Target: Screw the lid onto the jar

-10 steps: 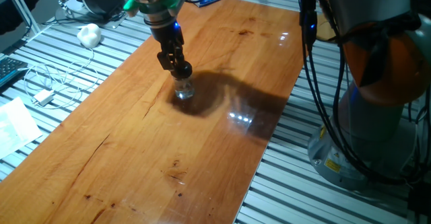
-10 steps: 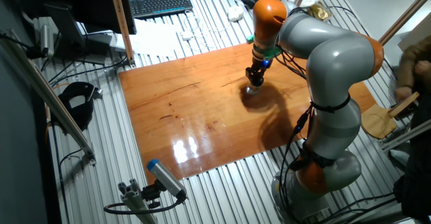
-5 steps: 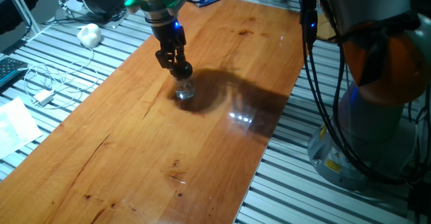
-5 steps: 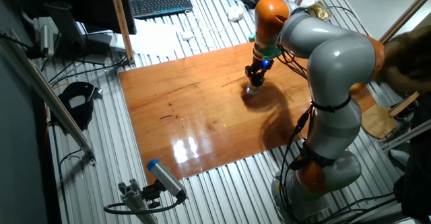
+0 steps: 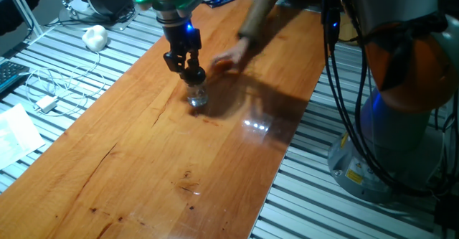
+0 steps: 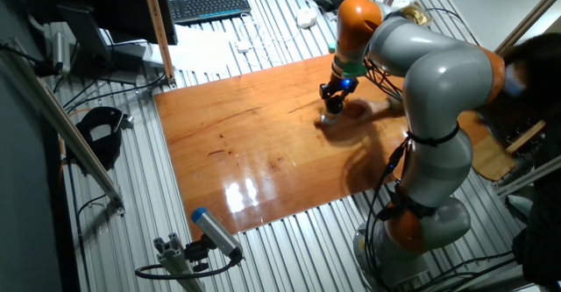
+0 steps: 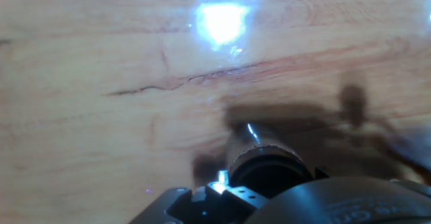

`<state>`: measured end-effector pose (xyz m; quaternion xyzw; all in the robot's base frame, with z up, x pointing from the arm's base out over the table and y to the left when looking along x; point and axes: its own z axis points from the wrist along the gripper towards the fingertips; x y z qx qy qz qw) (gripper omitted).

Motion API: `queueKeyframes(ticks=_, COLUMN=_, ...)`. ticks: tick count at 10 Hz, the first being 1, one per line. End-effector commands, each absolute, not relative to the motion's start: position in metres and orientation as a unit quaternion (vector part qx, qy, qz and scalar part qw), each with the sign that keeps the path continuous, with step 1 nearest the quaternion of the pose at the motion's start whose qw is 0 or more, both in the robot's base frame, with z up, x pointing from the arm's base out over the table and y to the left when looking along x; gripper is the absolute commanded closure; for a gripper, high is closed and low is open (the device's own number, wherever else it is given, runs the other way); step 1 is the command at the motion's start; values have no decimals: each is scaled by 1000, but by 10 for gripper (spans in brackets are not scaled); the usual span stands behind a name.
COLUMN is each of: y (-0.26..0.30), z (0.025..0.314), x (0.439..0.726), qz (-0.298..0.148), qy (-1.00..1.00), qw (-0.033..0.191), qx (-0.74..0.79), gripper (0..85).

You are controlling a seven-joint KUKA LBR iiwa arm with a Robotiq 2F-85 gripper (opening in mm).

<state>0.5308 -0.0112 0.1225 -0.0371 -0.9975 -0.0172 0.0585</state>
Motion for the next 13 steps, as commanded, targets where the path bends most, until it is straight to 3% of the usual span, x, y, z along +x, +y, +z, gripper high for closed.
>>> queueKeyframes(ticks=1, y=-11, z=122, x=531, qz=-23, qy=-996, qw=59, qx=-56, gripper=510)
queueKeyframes(ticks=6, y=-8, z=121, x=531, qz=-22, qy=-996, qw=70, qx=-56, gripper=510)
queueKeyframes(ticks=7, y=-7, z=121, x=531, qz=-22, qy=-996, qw=71, qx=-54, gripper=340)
queueKeyframes(ticks=8, y=-5, z=121, x=532, qz=-22, qy=-995, qw=71, qx=-59, gripper=340)
queueKeyframes(ticks=9, y=-4, z=122, x=534, qz=-21, qy=-995, qw=67, qx=-65, gripper=170)
queueKeyframes(ticks=10, y=-4, z=122, x=534, qz=-20, qy=-996, qw=61, qx=-66, gripper=170)
queueKeyframes(ticks=11, y=-4, z=123, x=535, qz=-19, qy=-996, qw=59, qx=-61, gripper=0)
queueKeyframes(ticks=13, y=-4, z=123, x=535, qz=-22, qy=-996, qw=59, qx=-56, gripper=0)
